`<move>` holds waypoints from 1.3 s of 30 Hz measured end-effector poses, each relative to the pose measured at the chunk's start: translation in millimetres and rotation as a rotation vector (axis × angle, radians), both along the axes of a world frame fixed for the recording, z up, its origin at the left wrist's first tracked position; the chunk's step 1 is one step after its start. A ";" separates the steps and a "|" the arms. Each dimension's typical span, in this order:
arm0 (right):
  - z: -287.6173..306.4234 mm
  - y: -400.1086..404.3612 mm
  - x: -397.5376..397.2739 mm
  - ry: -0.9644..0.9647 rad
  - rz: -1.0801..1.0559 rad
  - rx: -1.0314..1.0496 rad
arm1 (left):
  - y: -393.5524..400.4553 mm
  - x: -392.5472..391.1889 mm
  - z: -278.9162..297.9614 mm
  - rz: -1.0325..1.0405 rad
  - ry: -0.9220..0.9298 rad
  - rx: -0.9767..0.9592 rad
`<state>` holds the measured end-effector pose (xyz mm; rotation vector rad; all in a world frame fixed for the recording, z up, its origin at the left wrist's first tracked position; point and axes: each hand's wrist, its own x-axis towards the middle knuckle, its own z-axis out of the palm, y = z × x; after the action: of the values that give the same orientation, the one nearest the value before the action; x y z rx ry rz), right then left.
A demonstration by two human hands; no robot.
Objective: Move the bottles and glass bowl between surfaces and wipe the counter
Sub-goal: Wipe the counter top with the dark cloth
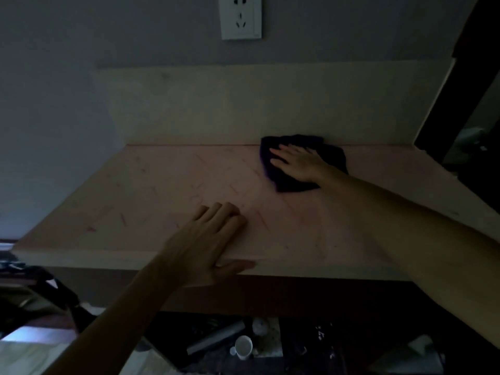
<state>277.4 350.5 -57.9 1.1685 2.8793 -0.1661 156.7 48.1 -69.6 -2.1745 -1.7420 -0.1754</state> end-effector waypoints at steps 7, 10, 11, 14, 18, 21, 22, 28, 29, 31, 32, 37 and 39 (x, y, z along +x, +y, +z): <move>-8.5 -121.4 55.0 0.051 0.154 0.015 | -3.8 5.9 0.0 0.036 -0.033 0.046; -8.8 -174.9 81.5 0.066 0.211 0.002 | -11.6 10.0 1.3 0.059 -0.030 0.050; -8.9 -185.4 86.6 0.073 0.221 0.011 | -16.0 8.4 1.3 0.078 -0.039 0.055; -6.6 -197.0 94.3 0.071 0.226 -0.005 | -34.9 -6.1 1.1 0.145 -0.062 0.040; -5.2 -181.3 79.3 0.064 0.251 -0.027 | -50.4 -41.9 2.4 0.192 -0.009 0.018; -4.9 -154.3 49.0 0.064 0.245 -0.024 | -50.5 -57.6 3.8 0.182 0.006 0.002; -5.0 -141.9 34.7 0.055 0.232 -0.024 | -48.7 -60.1 2.6 0.172 0.014 -0.006; -3.2 -63.8 -58.0 0.036 0.172 -0.017 | -46.6 -66.1 -2.0 0.160 -0.011 0.010; -2.2 -53.2 -71.7 0.036 0.170 -0.010 | -46.1 -67.4 -2.5 0.154 -0.006 0.012; -0.8 -35.9 -91.2 0.029 0.165 -0.010 | -44.8 -70.0 -5.3 0.150 0.005 -0.008; -0.8 -29.6 -97.7 0.027 0.161 0.000 | -44.9 -72.3 -6.0 0.155 0.009 -0.017; -0.8 -36.1 -97.8 0.039 0.155 -0.003 | -45.1 -71.2 -4.8 0.142 0.056 0.009; 2.3 -54.3 -89.3 0.036 0.153 -0.020 | -45.5 -71.6 -5.5 0.149 0.061 0.011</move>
<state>188.1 296.2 -55.5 0.9471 2.9756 -0.2126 85.1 2.5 -75.1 -2.0101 -1.8549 -0.0805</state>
